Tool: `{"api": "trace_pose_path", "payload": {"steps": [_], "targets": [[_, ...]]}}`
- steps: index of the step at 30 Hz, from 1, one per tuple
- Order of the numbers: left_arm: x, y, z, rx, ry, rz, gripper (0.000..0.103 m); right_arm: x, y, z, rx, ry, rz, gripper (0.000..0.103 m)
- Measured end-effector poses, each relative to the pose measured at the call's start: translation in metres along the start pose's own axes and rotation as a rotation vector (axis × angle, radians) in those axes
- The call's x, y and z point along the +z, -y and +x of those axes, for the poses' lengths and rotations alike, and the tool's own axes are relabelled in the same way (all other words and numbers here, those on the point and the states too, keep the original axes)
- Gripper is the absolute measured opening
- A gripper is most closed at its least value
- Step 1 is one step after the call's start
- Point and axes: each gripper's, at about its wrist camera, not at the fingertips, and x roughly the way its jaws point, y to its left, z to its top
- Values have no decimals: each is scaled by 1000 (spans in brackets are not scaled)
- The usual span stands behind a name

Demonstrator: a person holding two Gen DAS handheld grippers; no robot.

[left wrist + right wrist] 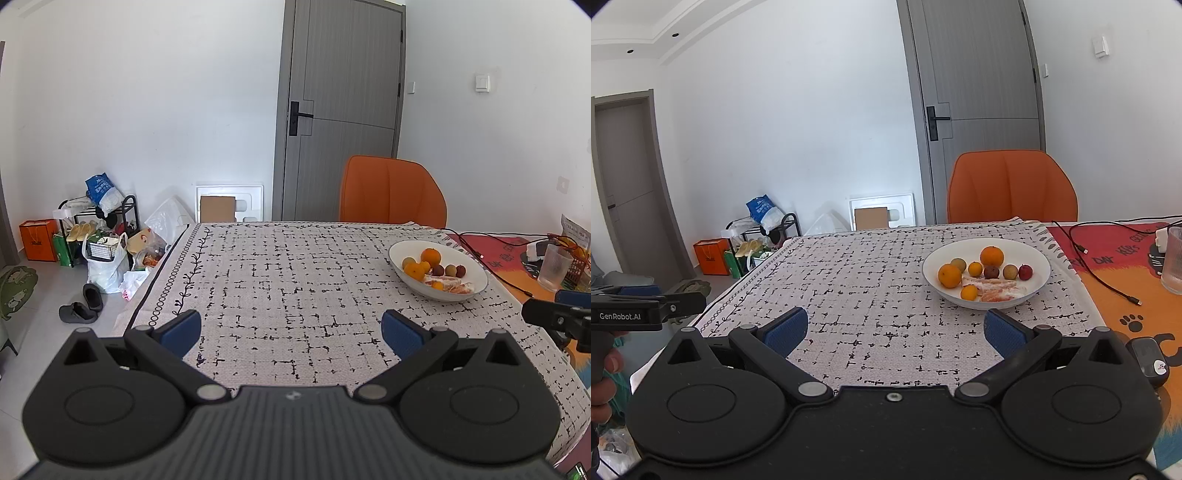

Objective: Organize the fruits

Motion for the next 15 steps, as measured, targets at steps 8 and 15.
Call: {"api": "trace_pose_path", "payload": {"steps": [8, 15], "targets": [[0, -1, 0, 1, -1, 0, 103, 0, 0, -1, -1, -1, 0, 103], [0, -1, 0, 1, -1, 0, 103, 1, -1, 0, -4, -2, 0, 103]]}}
